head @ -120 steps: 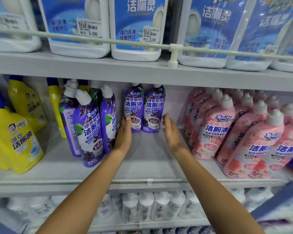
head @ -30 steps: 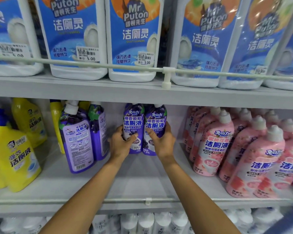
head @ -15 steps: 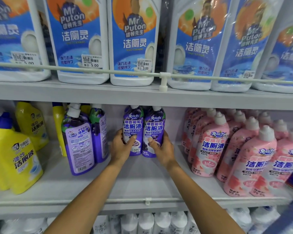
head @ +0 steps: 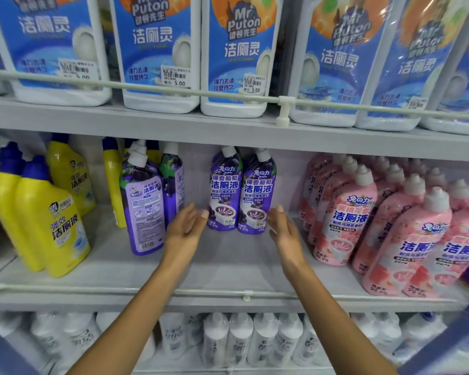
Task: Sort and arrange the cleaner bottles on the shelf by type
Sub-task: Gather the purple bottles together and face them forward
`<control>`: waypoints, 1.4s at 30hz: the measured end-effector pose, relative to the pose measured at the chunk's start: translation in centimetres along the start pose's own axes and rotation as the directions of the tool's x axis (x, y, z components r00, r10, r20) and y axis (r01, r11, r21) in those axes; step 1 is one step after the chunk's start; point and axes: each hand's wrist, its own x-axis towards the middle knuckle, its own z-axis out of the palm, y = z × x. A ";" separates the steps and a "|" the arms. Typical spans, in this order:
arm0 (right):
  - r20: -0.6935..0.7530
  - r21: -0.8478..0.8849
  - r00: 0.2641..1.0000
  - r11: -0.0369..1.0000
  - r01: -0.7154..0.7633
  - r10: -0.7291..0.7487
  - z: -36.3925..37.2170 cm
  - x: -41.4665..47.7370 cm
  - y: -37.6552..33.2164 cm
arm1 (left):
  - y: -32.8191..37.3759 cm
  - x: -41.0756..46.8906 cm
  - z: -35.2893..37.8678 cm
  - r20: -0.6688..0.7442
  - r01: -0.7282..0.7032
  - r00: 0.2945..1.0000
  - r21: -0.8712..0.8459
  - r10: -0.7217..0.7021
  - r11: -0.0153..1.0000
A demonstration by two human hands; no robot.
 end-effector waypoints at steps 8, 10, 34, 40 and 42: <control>0.082 0.100 0.996 0.995 -0.029 0.021 4.4 -1.2 -2.2 | 3.7 -4.6 -8.6 -0.169 -0.122 0.979 -0.049 0.112 0.991; 0.133 0.112 0.991 0.994 -0.004 -0.011 6.4 -0.8 -3.1 | 5.0 -4.4 -10.4 -0.215 -0.164 0.963 -0.007 0.159 0.986; 0.255 -0.004 0.913 0.944 0.330 -0.318 19.2 4.4 -5.9 | 4.0 1.9 -8.8 -0.358 -0.111 0.885 0.460 0.298 0.881; 0.234 -0.071 0.903 0.920 0.386 -0.361 14.4 2.4 -5.5 | 3.5 1.3 -9.4 -0.306 -0.096 0.914 0.474 0.266 0.875; 0.231 -0.062 0.914 0.932 0.357 -0.334 12.4 1.5 -5.6 | 3.5 0.8 -9.4 -0.276 -0.103 0.928 0.454 0.250 0.885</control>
